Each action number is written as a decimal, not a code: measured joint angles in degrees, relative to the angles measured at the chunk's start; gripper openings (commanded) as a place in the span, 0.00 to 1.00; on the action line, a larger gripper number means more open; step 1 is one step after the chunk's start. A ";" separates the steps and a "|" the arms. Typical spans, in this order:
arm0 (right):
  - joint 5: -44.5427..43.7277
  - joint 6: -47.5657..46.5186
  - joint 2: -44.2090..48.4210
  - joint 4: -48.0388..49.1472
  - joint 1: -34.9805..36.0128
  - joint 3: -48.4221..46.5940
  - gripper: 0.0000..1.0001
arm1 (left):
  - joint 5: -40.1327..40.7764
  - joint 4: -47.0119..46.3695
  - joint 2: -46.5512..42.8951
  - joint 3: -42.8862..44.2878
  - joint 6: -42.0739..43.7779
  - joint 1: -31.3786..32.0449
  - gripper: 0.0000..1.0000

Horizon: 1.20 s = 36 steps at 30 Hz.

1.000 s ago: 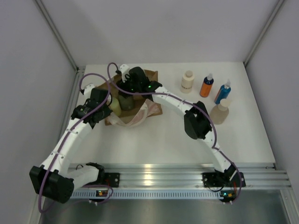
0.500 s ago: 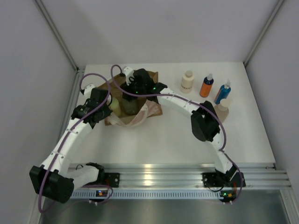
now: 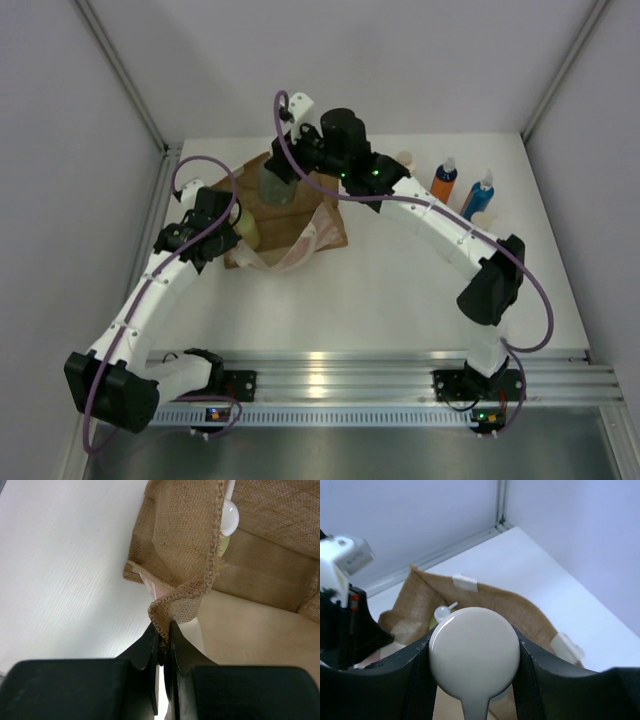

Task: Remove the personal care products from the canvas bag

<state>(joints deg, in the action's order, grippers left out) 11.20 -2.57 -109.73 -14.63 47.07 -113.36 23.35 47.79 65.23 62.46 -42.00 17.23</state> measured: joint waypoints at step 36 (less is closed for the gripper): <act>-22.53 4.48 30.03 16.33 -28.50 61.40 0.00 | -1.49 0.28 0.31 0.46 1.90 -0.07 0.00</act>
<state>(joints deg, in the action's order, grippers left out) -11.33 1.91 -79.70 1.69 18.57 -51.96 21.87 48.07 65.54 62.92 -40.10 17.17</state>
